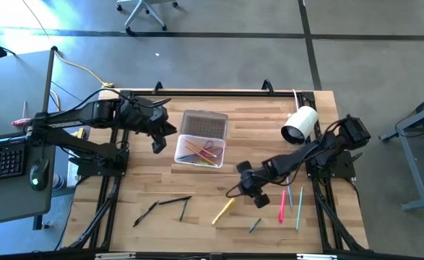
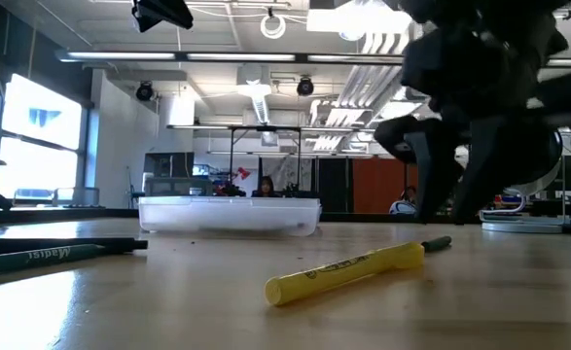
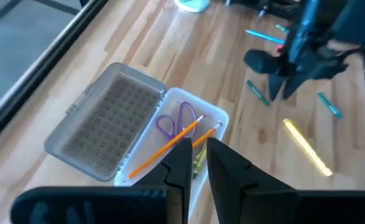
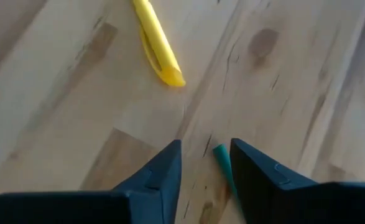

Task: Pick & place school supplies into a supply box
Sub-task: Put the top dark green crayon into the black box, then put the blue pencil into the black box

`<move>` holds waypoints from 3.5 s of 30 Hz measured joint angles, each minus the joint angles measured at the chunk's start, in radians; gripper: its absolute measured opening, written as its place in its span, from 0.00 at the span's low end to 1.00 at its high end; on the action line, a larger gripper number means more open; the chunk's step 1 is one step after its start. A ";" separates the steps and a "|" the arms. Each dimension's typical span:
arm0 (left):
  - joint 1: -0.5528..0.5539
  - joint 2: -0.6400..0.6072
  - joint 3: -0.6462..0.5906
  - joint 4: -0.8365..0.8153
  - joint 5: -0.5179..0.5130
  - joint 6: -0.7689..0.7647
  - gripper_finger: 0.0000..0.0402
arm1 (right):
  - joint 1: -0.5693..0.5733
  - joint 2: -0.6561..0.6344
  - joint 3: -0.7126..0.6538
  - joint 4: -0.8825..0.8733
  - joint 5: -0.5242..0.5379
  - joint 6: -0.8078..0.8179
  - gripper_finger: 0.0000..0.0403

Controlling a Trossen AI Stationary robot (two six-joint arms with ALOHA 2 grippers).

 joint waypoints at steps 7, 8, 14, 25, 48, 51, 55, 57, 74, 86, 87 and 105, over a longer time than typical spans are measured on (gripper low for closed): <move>0.000 0.021 -0.001 0.056 0.021 -0.027 0.16 | -0.067 -0.001 -0.191 0.388 -0.080 -0.116 0.30; 0.000 0.022 -0.001 0.062 0.023 -0.027 0.15 | -0.085 -0.001 -0.214 0.409 -0.113 -0.117 0.29; 0.000 0.024 -0.001 0.114 0.048 -0.028 0.10 | -0.180 0.029 -0.390 0.695 -0.223 -0.140 0.25; 0.000 0.024 -0.001 0.142 0.019 -0.027 0.10 | -0.283 0.389 -0.448 1.178 -0.421 -0.207 0.20; 0.000 0.024 -0.001 0.148 0.023 -0.027 0.12 | -0.310 0.089 -0.048 0.844 -0.020 -0.168 0.02; 0.000 0.024 -0.001 0.149 0.020 -0.027 0.12 | -0.335 0.188 0.127 0.604 0.036 -0.170 0.02; 0.000 0.024 -0.001 0.145 0.026 -0.027 0.12 | -0.366 0.317 0.273 0.584 0.089 -0.100 0.05; 0.000 0.024 -0.001 0.141 0.027 -0.027 0.12 | -0.376 0.371 0.319 0.569 0.163 -0.042 0.07; 0.000 0.024 -0.001 0.140 0.048 -0.027 0.12 | -0.265 0.175 0.390 0.275 0.248 -0.018 0.20; 0.000 0.025 -0.001 0.131 0.048 -0.026 0.12 | 0.103 -0.174 0.390 -0.612 0.360 0.504 0.23; 0.000 0.025 -0.001 0.129 0.049 -0.026 0.12 | 0.130 -0.167 0.389 -0.688 0.349 0.605 0.24; 0.000 0.025 -0.001 0.116 0.045 -0.026 0.12 | 0.362 -0.161 0.098 -0.962 -0.010 1.743 0.31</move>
